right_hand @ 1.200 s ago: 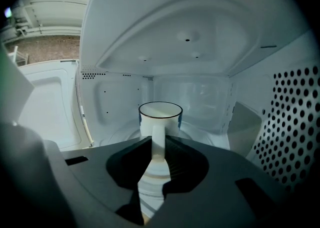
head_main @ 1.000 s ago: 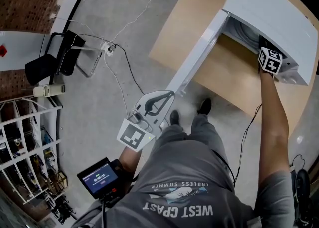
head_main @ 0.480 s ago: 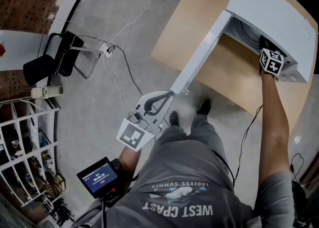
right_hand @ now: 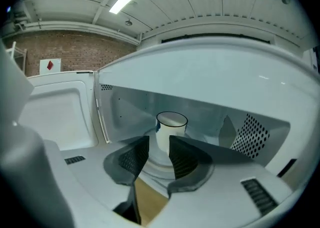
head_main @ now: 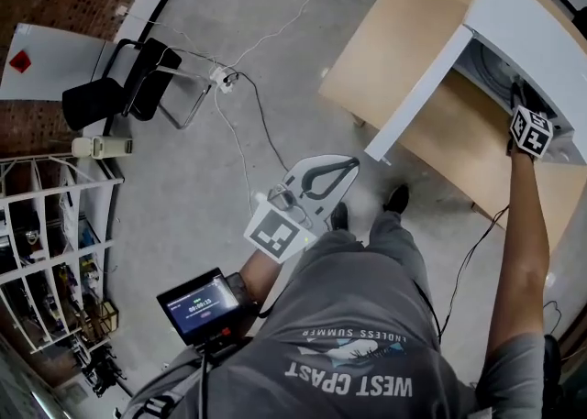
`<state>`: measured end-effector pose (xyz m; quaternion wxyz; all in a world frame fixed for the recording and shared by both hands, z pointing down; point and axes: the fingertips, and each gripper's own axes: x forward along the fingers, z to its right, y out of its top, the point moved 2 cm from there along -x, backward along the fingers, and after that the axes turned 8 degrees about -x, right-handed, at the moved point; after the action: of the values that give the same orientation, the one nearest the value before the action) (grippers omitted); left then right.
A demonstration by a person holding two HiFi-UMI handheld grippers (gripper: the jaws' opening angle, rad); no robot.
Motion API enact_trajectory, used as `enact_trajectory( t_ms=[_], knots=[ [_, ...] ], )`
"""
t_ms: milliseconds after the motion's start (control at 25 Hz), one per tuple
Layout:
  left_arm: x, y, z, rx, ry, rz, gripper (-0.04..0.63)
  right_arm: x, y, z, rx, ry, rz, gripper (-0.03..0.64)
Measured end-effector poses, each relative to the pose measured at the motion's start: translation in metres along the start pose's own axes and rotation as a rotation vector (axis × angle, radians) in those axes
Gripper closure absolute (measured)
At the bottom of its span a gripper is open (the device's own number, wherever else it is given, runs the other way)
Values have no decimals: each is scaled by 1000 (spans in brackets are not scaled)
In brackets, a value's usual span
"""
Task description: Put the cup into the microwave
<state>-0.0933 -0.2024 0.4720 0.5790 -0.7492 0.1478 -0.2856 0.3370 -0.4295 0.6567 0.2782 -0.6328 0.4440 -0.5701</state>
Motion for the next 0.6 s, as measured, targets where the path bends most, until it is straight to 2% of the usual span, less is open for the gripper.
enact_trajectory(
  t_ms=[320,480,600],
  knots=[
    [-46,-1,10,22,-34,77,575,-65,4,-38,28,-41,19,494],
    [-59,10,2,55,-55,122,575,-87,24,-56,38,-30,59,496],
    [-79,19,8,45,-72,141,575,-126,43,-76,43,-10,106,519]
  ],
)
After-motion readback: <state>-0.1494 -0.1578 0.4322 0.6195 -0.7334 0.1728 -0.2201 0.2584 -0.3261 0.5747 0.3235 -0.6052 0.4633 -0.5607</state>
